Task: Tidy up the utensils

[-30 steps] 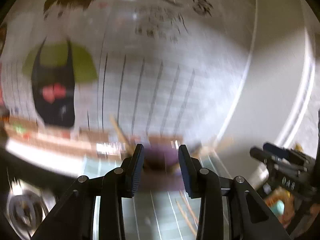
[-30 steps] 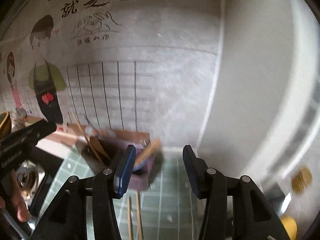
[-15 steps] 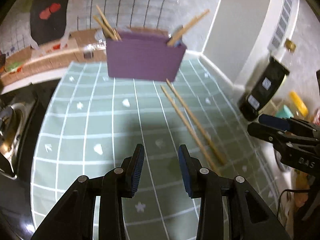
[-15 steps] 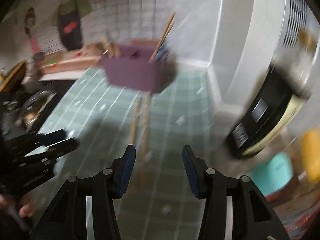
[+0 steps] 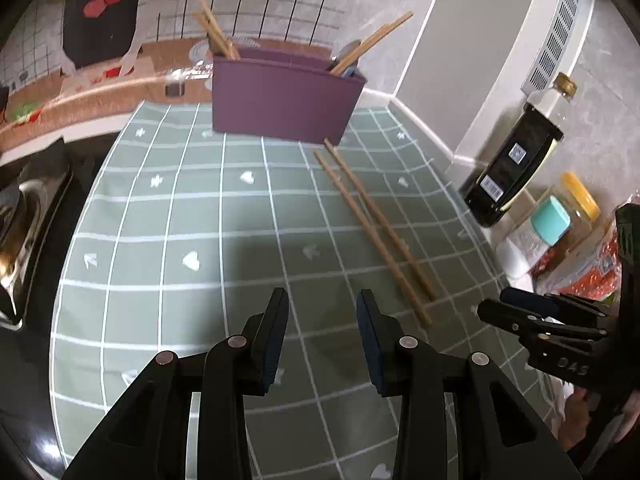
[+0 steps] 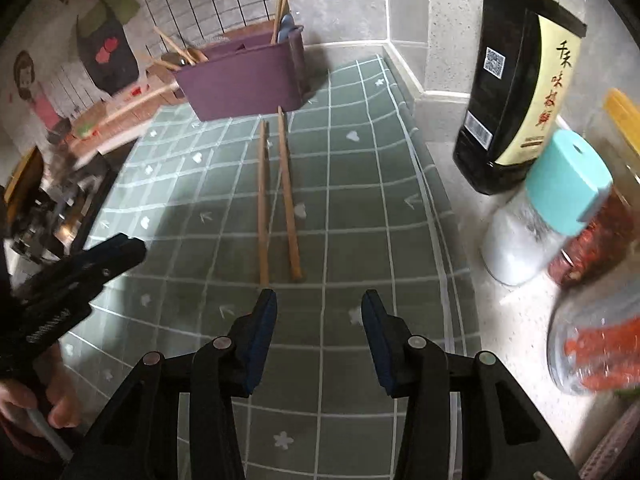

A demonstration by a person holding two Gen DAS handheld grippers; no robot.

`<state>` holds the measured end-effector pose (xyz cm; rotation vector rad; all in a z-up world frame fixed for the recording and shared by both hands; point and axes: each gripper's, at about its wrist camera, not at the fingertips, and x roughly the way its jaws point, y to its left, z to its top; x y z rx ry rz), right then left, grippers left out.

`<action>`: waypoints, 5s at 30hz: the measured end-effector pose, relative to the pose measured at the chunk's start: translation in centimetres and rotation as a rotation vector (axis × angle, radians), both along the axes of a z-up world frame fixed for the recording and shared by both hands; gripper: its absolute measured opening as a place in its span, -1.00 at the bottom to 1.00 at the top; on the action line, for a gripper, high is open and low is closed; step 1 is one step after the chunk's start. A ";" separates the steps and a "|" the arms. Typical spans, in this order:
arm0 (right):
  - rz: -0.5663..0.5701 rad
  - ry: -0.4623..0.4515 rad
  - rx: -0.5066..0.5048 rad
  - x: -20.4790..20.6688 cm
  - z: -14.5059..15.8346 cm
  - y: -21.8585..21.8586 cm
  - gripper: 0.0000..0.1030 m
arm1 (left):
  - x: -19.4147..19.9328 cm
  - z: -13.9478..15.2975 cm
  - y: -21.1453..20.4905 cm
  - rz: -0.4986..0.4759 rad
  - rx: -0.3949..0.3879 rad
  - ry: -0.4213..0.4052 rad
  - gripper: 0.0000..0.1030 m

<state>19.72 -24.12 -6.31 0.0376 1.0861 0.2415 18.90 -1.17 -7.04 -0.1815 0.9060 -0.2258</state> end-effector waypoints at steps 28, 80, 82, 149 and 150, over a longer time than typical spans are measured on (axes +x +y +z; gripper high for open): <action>0.190 -0.123 -0.095 2.4 -3.7 2.3 -0.88 | -2.3 -1.4 -3.6 0.188 0.035 -0.018 -0.29; 0.009 -0.390 -0.074 3.5 10.3 -0.5 -0.88 | 1.7 11.3 3.3 0.127 0.119 -0.307 -0.89; 0.003 -0.423 -0.083 4.6 12.5 0.1 -0.88 | 2.6 12.9 4.3 0.117 0.098 -0.321 -0.89; -0.024 -0.433 0.007 24.8 19.6 7.1 -0.41 | 24.4 21.0 7.4 0.065 0.029 -0.358 -0.84; -0.029 -0.443 0.002 24.1 19.7 6.9 -0.41 | 22.9 21.3 7.5 0.075 0.038 -0.380 -0.84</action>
